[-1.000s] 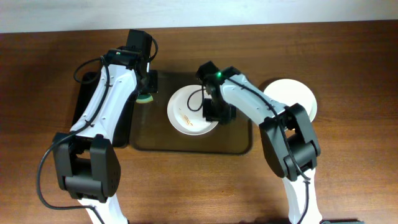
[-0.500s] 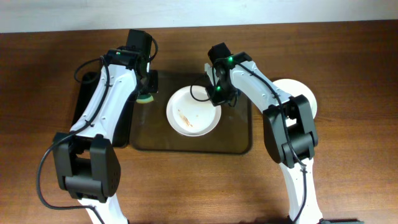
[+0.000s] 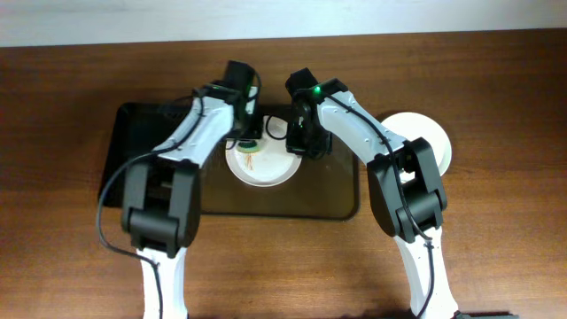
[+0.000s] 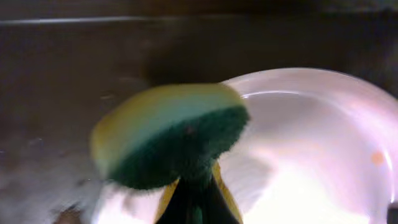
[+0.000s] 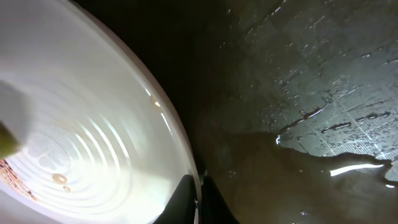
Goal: Clean dirty plates on tray and stack at the side
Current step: 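Scrub the last plate with the sponge in the left gripper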
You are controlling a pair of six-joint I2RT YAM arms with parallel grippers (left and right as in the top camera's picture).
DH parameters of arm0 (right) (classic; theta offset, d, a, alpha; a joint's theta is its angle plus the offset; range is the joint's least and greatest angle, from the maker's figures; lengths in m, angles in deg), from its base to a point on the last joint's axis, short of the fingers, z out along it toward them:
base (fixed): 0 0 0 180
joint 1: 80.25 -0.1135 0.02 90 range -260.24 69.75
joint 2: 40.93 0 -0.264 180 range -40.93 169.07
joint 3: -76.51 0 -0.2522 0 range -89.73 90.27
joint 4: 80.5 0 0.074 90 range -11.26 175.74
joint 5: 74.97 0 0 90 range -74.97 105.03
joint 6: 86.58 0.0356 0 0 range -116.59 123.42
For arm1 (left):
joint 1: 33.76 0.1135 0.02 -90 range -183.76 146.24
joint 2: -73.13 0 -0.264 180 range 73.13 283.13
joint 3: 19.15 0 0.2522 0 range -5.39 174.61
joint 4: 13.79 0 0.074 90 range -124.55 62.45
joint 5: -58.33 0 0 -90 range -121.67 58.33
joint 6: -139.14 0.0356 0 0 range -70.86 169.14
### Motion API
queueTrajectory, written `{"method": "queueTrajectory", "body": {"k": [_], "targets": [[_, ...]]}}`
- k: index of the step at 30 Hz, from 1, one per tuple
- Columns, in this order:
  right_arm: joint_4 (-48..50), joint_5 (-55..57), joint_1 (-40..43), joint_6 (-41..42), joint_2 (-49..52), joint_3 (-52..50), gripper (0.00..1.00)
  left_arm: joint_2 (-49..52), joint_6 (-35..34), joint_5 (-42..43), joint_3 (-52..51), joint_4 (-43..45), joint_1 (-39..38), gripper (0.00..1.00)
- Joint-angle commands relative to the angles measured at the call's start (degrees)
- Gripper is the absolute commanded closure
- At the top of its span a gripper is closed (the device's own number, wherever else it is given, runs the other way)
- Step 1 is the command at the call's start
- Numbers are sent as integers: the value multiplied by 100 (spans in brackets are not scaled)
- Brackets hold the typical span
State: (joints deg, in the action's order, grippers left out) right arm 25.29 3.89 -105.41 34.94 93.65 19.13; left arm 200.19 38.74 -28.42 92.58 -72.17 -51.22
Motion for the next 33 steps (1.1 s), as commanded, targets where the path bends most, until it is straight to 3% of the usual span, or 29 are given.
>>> {"method": "queueTrajectory", "body": {"k": [1,6,9,12,14,17,22,25,27,30,33], "targets": [[13,142,-26,94,85,-184,96,387,-70,195,-55,15,-205,99],[28,142,-26,92,85,-184,96,492,-70,262,-44,-1784,-199,99],[57,142,-26,92,85,-184,96,492,26,341,-44,-2153,-168,99],[66,142,-26,92,85,-184,96,494,144,857,-44,-1725,-146,99],[85,144,-26,92,85,-184,96,511,140,678,-44,-1047,-157,99],[173,142,-26,92,85,-184,96,540,-437,-269,-46,87,-157,99],[262,144,-26,94,85,-186,96,656,-844,-450,-44,520,-166,99],[284,142,-26,94,85,-186,96,654,-916,634,-31,-297,-160,99],[284,142,-26,94,85,-195,96,654,-184,1681,-33,-964,-160,99],[284,142,-26,92,85,-216,96,654,892,2389,-33,-938,-151,99],[282,142,-26,92,85,-221,96,684,835,2332,-33,-474,-133,99]]}}
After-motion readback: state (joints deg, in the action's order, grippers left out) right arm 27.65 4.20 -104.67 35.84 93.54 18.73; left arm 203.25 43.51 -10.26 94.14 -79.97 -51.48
